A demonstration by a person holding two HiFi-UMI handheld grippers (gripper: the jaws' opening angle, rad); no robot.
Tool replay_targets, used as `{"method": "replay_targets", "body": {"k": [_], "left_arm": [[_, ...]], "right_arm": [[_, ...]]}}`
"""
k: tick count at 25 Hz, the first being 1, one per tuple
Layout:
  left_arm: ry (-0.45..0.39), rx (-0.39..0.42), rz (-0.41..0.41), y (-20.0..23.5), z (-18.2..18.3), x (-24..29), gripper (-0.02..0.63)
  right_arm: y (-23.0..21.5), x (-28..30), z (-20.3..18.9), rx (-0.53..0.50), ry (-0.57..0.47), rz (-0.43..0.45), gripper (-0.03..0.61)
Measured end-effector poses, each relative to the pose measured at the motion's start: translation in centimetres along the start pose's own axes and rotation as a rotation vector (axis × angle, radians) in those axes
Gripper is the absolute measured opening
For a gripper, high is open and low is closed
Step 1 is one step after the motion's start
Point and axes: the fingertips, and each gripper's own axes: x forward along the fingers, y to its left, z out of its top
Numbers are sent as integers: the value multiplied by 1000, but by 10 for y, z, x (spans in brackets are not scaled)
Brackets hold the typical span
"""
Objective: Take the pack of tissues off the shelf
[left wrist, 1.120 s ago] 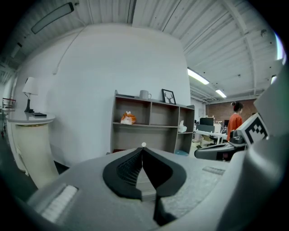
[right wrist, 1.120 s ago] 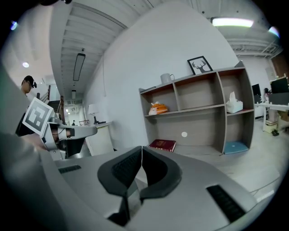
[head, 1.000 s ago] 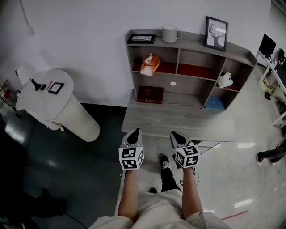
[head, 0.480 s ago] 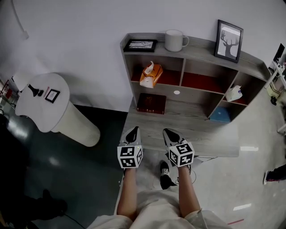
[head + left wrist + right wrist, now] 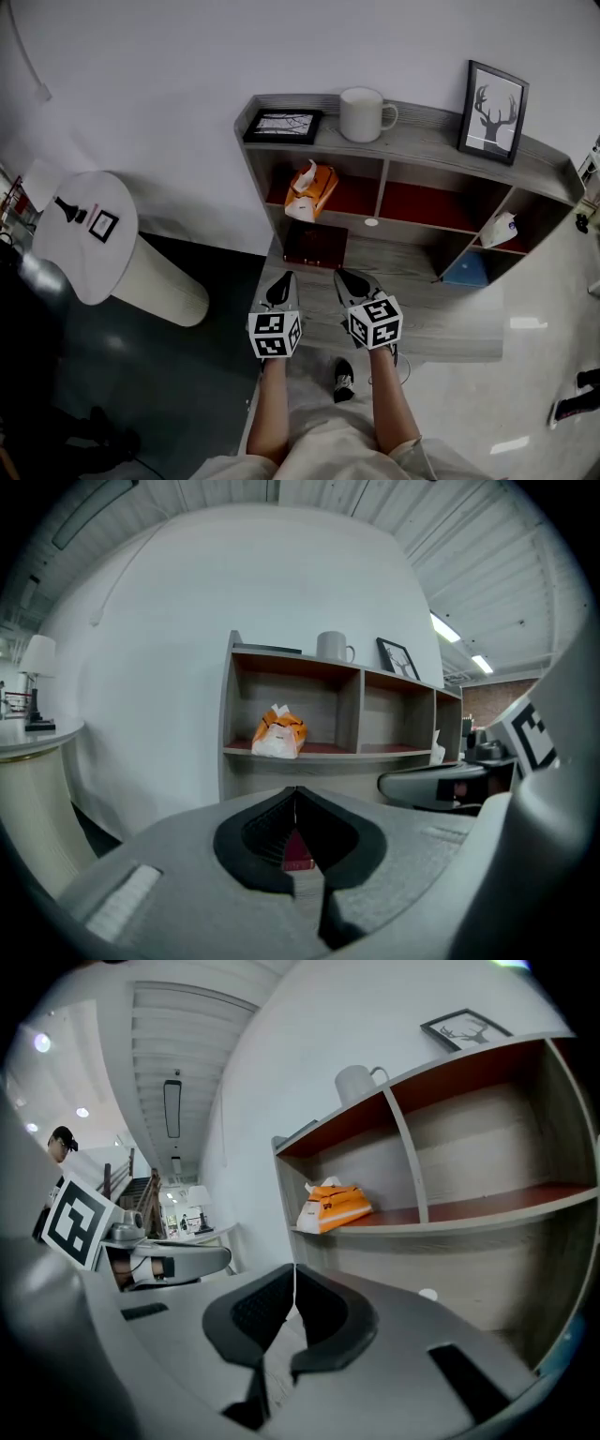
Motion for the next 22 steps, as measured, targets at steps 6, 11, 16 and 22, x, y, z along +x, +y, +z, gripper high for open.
{"method": "replay_targets", "body": {"k": [6, 11, 16, 22], "left_arm": [[-6, -5, 53, 33, 14, 33, 10], [-15, 0, 54, 38, 27, 58, 9], [-16, -10, 55, 44, 34, 78, 9], [-2, -15, 60, 47, 35, 98, 10]], "right_arm": [[-14, 43, 23, -21, -37, 50, 18], [-24, 73, 45, -36, -74, 77, 18], [-29, 103, 47, -51, -49, 109, 94], [-36, 127, 52, -119, -33, 90, 141]]}}
